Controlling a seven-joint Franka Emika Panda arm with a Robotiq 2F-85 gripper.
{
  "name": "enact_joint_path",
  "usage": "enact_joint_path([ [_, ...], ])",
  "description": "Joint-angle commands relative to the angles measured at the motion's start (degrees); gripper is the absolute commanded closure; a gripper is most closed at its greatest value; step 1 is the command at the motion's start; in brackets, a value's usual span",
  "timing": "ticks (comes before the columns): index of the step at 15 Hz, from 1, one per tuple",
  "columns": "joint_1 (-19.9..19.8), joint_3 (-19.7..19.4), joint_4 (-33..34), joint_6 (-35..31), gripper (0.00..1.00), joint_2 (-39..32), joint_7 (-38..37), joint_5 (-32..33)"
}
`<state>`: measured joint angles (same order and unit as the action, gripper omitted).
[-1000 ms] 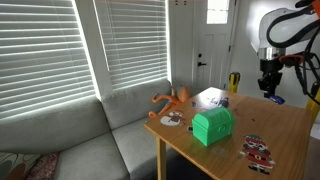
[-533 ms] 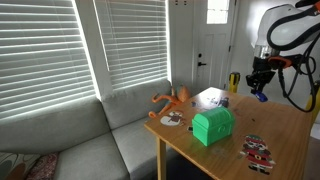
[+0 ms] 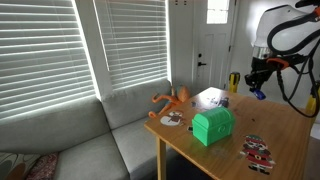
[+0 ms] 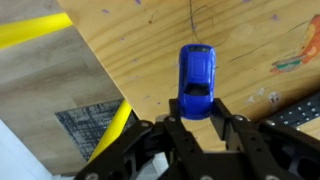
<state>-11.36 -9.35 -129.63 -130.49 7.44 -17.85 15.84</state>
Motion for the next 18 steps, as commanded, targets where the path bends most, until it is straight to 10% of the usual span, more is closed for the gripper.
enact_joint_path([
  [1,-0.8,1.5,-3.1,-10.6,0.89,-0.5,-7.4,8.5],
  [12,-1.0,3.3,-7.0,-21.3,0.89,-2.1,-36.6,33.9],
  [18,2.2,1.1,-8.7,-13.3,0.89,-0.5,-24.6,4.8],
])
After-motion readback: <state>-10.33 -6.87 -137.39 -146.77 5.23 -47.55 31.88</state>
